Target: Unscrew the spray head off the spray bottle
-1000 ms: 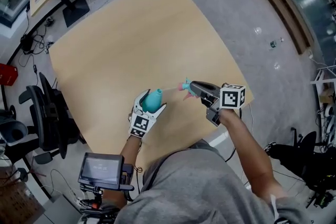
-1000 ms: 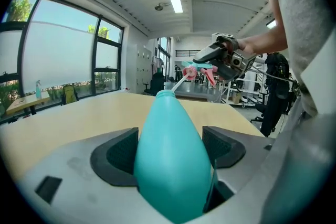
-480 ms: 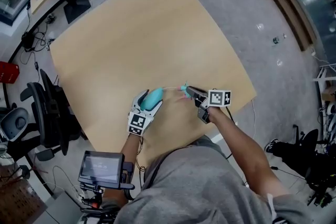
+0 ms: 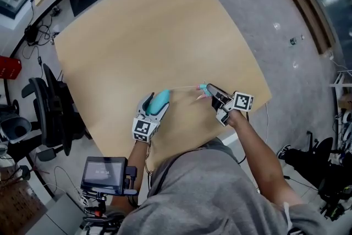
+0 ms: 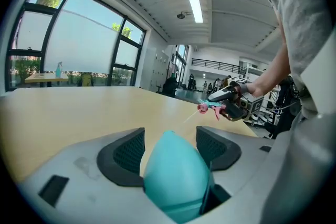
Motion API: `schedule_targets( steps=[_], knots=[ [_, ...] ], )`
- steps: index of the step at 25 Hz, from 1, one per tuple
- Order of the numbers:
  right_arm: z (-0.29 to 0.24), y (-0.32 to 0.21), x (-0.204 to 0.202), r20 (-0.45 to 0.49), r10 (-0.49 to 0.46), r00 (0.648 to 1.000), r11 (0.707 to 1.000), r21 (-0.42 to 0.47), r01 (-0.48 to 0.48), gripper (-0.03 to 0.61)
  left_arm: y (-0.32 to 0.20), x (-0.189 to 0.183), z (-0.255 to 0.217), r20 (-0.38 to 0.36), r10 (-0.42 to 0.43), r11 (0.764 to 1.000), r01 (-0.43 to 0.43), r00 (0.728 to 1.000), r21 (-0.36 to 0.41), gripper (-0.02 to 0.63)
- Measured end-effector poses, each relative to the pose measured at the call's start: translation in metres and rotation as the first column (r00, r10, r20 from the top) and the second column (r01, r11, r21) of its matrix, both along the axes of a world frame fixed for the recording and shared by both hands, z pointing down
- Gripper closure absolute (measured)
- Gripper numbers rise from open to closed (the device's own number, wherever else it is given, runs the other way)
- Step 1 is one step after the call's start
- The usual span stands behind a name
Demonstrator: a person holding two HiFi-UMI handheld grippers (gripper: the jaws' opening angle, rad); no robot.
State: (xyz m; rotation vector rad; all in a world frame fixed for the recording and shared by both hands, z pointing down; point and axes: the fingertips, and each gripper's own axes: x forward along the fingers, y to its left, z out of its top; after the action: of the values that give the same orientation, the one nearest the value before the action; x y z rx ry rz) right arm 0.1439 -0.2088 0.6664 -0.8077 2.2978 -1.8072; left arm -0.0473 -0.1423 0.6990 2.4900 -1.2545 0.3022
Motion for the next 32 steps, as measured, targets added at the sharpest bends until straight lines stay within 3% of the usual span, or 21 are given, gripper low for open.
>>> schedule_targets(
  steps=[5, 10, 12, 16, 24, 25, 27, 28, 32],
  knots=[
    [0.005, 0.009, 0.014, 0.010, 0.014, 1.000, 1.000, -0.002, -0.014, 0.515, 0.010, -0.003, 0.001, -0.001, -0.016, 1.000, 0.016, 1.000, -0.001, 0.304],
    [0.008, 0.001, 0.033, 0.068, 0.124, 0.990, 0.992, -0.016, -0.123, 0.515, 0.024, -0.010, 0.003, -0.023, -0.045, 0.999, 0.045, 0.999, -0.010, 0.304],
    [0.018, 0.004, 0.029, 0.018, 0.083, 0.996, 0.996, -0.027, -0.083, 0.514, 0.024, -0.011, 0.004, -0.027, -0.048, 0.999, 0.048, 0.998, -0.014, 0.304],
    [0.052, 0.022, 0.018, -0.139, 0.005, 0.990, 0.991, -0.132, -0.024, 0.514, 0.017, -0.009, 0.000, -0.030, -0.040, 0.999, 0.039, 0.999, -0.021, 0.304],
    [0.072, 0.030, -0.004, -0.259, -0.082, 0.962, 0.992, -0.113, 0.054, 0.508, -0.001, -0.008, -0.002, -0.023, -0.002, 1.000, 0.001, 1.000, -0.022, 0.304],
    [0.071, 0.029, -0.003, -0.278, -0.083, 0.957, 0.993, -0.107, 0.055, 0.493, -0.003, -0.010, -0.005, -0.026, -0.006, 1.000, 0.006, 1.000, -0.016, 0.304],
    [0.070, 0.027, 0.001, -0.325, -0.076, 0.943, 0.995, -0.087, 0.050, 0.360, -0.008, -0.017, -0.014, -0.036, -0.018, 1.000, 0.018, 0.999, -0.001, 0.304],
    [0.070, 0.026, 0.004, -0.345, -0.073, 0.936, 0.996, -0.078, 0.049, 0.324, -0.010, -0.019, -0.018, -0.039, -0.023, 1.000, 0.024, 0.999, 0.007, 0.304],
    [0.066, 0.022, 0.011, -0.342, -0.041, 0.939, 0.998, -0.067, 0.019, 0.321, -0.011, -0.031, -0.027, -0.036, -0.031, 0.999, 0.031, 0.999, 0.021, 0.304]
  ],
)
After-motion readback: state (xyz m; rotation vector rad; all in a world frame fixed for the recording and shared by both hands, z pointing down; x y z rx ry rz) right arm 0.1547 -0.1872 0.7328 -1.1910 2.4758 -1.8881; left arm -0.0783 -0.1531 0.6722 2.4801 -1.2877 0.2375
